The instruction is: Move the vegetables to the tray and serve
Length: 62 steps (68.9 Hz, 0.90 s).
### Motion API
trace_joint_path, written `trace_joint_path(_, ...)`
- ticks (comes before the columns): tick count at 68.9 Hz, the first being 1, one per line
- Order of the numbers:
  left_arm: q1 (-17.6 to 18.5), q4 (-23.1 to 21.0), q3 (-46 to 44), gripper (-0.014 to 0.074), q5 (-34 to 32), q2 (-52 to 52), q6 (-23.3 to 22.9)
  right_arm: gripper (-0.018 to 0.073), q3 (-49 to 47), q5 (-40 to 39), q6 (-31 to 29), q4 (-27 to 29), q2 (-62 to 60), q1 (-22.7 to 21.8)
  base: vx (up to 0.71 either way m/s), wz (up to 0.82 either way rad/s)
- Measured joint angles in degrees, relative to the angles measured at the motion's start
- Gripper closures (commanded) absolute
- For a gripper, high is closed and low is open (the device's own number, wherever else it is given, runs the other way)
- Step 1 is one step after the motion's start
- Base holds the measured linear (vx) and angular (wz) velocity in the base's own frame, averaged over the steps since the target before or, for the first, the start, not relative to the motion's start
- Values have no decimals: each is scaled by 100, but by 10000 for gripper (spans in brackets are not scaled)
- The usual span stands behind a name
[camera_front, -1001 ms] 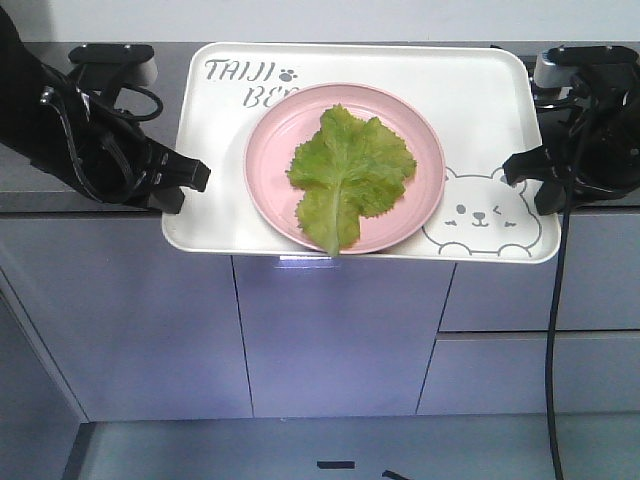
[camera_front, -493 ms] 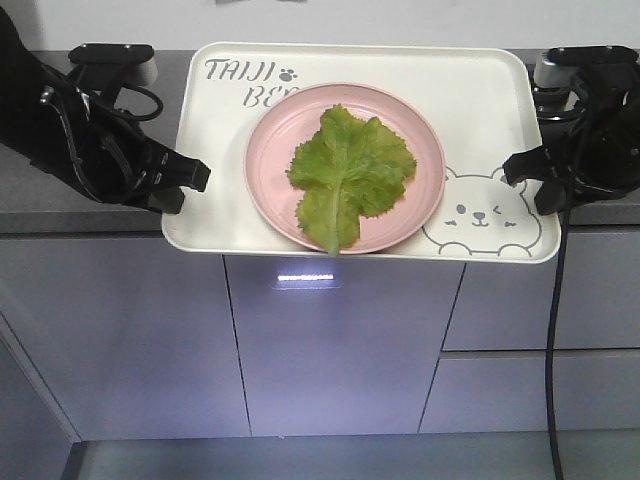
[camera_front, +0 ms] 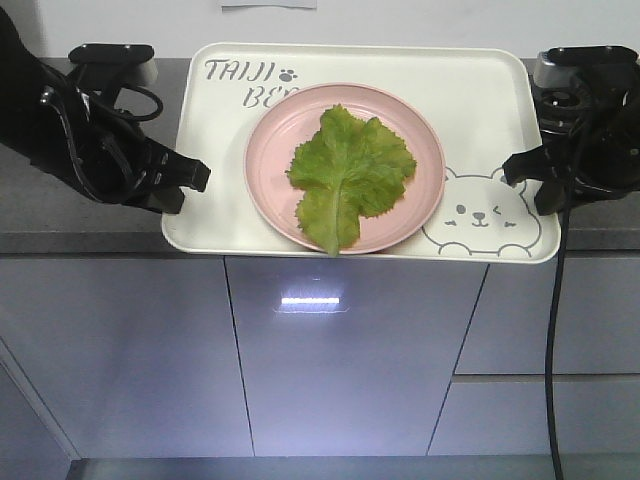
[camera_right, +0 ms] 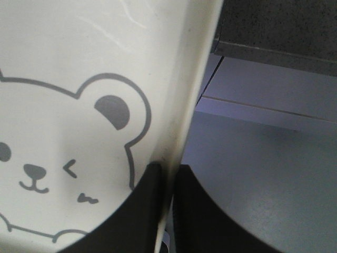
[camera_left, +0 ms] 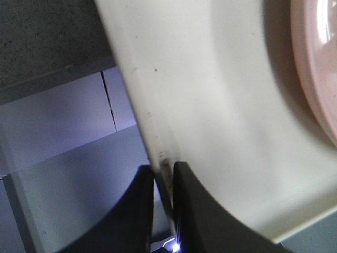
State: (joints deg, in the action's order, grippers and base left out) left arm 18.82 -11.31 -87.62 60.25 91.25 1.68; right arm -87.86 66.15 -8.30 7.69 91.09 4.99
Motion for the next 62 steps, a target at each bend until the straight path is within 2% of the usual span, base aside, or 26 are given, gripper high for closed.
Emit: trace_joint_path(62,0,0,0,602,0,0,0,568,0,0,0,0,0,0,9,2)
